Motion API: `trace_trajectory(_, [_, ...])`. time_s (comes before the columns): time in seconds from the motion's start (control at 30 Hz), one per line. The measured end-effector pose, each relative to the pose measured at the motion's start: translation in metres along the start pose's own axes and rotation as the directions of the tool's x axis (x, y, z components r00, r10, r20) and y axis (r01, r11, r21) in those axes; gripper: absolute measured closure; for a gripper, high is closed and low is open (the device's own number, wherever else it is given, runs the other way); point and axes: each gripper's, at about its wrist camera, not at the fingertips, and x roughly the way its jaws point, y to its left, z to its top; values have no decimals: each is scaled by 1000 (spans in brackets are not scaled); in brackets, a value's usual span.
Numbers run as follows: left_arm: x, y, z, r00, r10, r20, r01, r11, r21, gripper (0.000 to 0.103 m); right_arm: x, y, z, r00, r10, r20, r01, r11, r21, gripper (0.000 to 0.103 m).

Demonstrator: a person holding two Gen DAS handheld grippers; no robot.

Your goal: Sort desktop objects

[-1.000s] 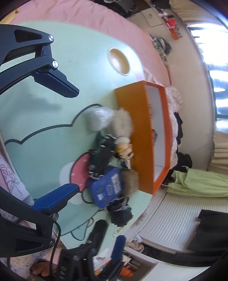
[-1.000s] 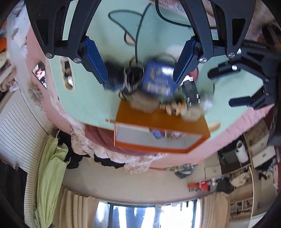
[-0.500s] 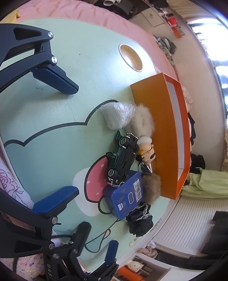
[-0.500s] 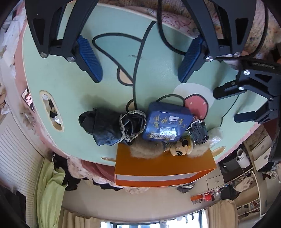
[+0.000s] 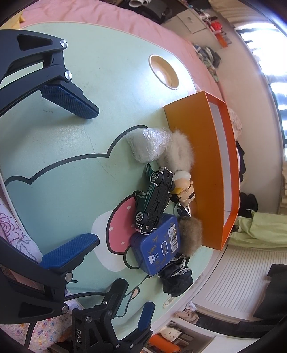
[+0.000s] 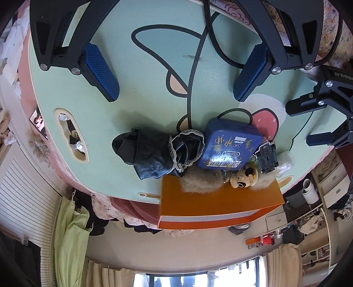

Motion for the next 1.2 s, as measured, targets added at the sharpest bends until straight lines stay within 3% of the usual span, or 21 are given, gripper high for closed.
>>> trace_trajectory(0.3, [0, 0, 0, 1000, -1, 0, 1, 1000, -1, 0, -2, -2, -2, 1000, -1, 12, 0, 1000, 12, 0])
trace_trajectory(0.43, [1, -2, 2, 1000, -4, 0, 4, 1000, -3, 0, -9, -22, 2, 995, 82, 51, -87, 992, 95, 0])
trace_trajectory(0.57, [1, -3, 3, 1000, -4, 0, 4, 1000, -3, 0, -19, -44, 28, 992, 80, 98, -97, 978, 183, 0])
trace_trajectory(0.67, [1, -3, 2, 1000, -4, 0, 4, 1000, -3, 0, -6, -50, 54, 997, 60, 50, -69, 973, 218, 0])
trace_trajectory(0.73, [1, -3, 2, 1000, -5, 1, 5, 1000, -2, 0, 6, -51, 65, 997, 80, 17, -81, 966, 244, 7])
trace_trajectory(0.83, [1, -4, 3, 1000, -4, 2, 4, 1000, 0, 0, 22, -45, 70, 996, 90, -28, -81, 966, 247, 28])
trace_trajectory(0.87, [1, -5, 3, 1000, -4, 2, 4, 1000, 0, 0, 27, -43, 70, 995, 84, -56, -69, 969, 236, 42])
trace_trajectory(0.97, [1, -3, 3, 1000, -5, 3, 5, 1000, -2, 0, 26, -43, 67, 992, 108, -61, -91, 968, 233, 56])
trace_trajectory(1.2, [-7, 8, 2, 998, -38, 47, 41, 998, -57, 0, 7, -53, 52, 987, 157, 14, -156, 955, 252, 61])
